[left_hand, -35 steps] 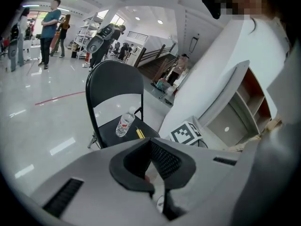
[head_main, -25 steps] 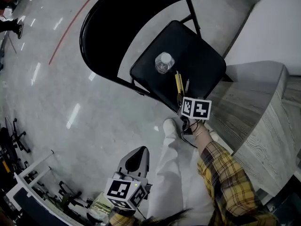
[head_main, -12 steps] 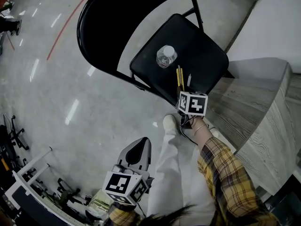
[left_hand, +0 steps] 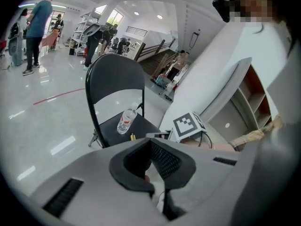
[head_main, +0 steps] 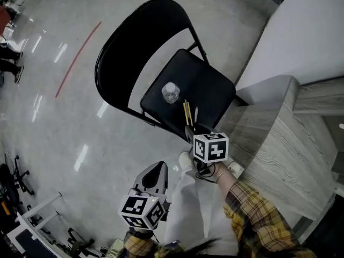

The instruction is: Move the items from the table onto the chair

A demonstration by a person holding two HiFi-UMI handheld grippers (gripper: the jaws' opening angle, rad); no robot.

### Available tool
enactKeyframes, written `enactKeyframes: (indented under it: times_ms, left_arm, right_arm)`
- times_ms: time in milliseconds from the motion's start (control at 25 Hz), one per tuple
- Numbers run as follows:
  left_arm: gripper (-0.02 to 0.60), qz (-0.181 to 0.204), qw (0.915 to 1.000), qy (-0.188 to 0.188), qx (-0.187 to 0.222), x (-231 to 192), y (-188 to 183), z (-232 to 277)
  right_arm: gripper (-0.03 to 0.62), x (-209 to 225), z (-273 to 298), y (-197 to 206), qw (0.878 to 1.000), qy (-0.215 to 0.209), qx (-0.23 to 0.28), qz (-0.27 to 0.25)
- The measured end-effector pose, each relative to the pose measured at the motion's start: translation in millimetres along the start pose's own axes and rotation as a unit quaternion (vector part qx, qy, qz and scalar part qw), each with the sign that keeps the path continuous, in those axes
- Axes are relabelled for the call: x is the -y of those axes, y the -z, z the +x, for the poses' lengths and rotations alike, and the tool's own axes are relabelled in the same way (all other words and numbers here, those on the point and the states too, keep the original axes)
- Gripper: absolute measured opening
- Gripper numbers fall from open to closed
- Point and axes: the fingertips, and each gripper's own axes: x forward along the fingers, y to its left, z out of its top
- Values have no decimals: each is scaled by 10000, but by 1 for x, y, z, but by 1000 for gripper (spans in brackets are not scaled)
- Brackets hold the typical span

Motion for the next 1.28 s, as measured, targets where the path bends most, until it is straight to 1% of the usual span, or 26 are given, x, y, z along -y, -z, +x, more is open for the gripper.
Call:
enactKeyframes:
  times_ms: [160, 280, 400, 520, 600, 720, 840, 920, 1080, 1160, 1280]
  left_arm:
    - [3, 188, 9994, 179, 206, 32, -33, -11]
    - [3, 329, 9985, 325, 301, 56, -51, -11]
    - [3, 520, 9969, 476, 347, 85, -63, -12]
    - [3, 722, 9945, 621, 425, 125, -72, -22]
    - [3, 861, 9927, 720, 434, 159, -73, -30]
    - [3, 1111, 9883, 934, 466, 219, -67, -36]
    - [3, 1399, 9824, 1149, 460, 284, -47, -38]
    - [3, 1553, 9789, 1254, 434, 322, -32, -33]
    - [3, 1651, 9738, 1510, 406, 409, 8, -29]
    - [3, 1793, 9679, 1730, 318, 463, 38, -28]
    - [3, 2115, 9547, 2082, 221, 545, 77, -19]
  right_arm:
    - [127, -44, -66, -11, 9988, -426, 208, -92]
    - [128, -67, -116, -20, 9963, -716, 344, -323]
    - [127, -76, -172, -32, 9927, -901, 615, -508]
    - [127, -79, -225, -32, 9891, -1198, 763, -379]
    - [127, -73, -260, -25, 9878, -1291, 820, -301]
    - [127, -53, -310, -7, 9865, -1315, 871, -449]
    - [127, -22, -365, 18, 9850, -1304, 1018, -492]
    - [127, 5, -397, 33, 9845, -1254, 1151, -410]
    - [128, 70, -469, 64, 9843, -1014, 1427, -219]
    - [127, 107, -513, 83, 9829, -877, 1617, -42]
    - [127, 166, -572, 110, 9794, -595, 1916, 210]
